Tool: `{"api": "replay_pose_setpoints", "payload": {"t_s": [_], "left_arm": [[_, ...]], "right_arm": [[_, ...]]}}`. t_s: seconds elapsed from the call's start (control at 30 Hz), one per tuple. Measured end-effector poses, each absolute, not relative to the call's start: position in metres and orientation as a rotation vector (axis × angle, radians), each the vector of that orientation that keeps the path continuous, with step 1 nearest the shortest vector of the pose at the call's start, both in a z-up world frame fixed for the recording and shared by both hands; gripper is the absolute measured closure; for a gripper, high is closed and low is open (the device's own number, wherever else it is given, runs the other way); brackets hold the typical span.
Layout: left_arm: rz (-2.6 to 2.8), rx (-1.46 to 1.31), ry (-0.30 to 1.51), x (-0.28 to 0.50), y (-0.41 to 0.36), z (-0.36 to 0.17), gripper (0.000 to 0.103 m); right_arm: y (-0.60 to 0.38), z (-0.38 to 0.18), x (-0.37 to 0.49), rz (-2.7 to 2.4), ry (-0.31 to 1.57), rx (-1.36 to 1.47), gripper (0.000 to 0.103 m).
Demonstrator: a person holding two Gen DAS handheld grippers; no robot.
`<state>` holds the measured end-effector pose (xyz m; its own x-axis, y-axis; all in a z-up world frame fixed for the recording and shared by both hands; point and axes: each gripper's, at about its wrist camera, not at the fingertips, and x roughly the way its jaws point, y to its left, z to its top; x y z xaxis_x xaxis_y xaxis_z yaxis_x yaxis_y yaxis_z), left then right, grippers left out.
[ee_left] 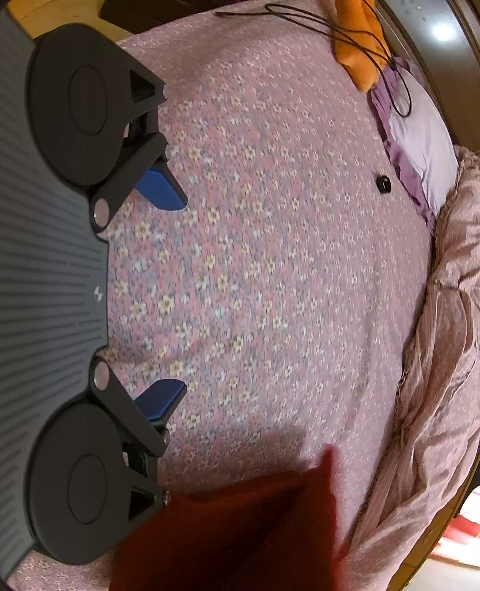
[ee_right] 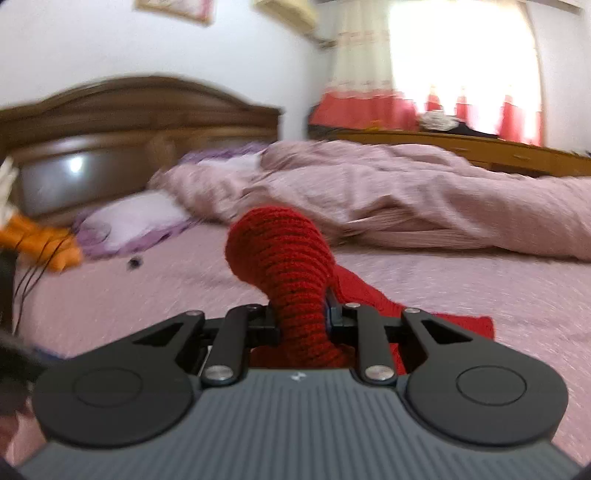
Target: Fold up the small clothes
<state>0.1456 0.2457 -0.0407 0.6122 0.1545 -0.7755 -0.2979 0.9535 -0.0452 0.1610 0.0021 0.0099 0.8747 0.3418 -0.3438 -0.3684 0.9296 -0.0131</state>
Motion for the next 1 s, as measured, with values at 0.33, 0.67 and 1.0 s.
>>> {"api": "replay_pose_setpoints", "payload": {"t_s": [0.33, 0.67, 1.0], "left_arm": [[0.241, -0.169, 0.827, 0.135, 0.251, -0.018, 0.003], [0.074, -0.214, 0.73, 0.154, 0.213, 0.036, 0.003], [-0.045, -0.214, 0.779, 0.208, 0.149, 0.026, 0.001]], "right_arm": [[0.01, -0.012, 0.153, 0.428, 0.467, 0.001, 0.057], [-0.033, 0.013, 0.121, 0.489, 0.462, 0.164, 0.046], [-0.122, 0.022, 0.133, 0.27, 0.437, 0.341, 0.036]]}}
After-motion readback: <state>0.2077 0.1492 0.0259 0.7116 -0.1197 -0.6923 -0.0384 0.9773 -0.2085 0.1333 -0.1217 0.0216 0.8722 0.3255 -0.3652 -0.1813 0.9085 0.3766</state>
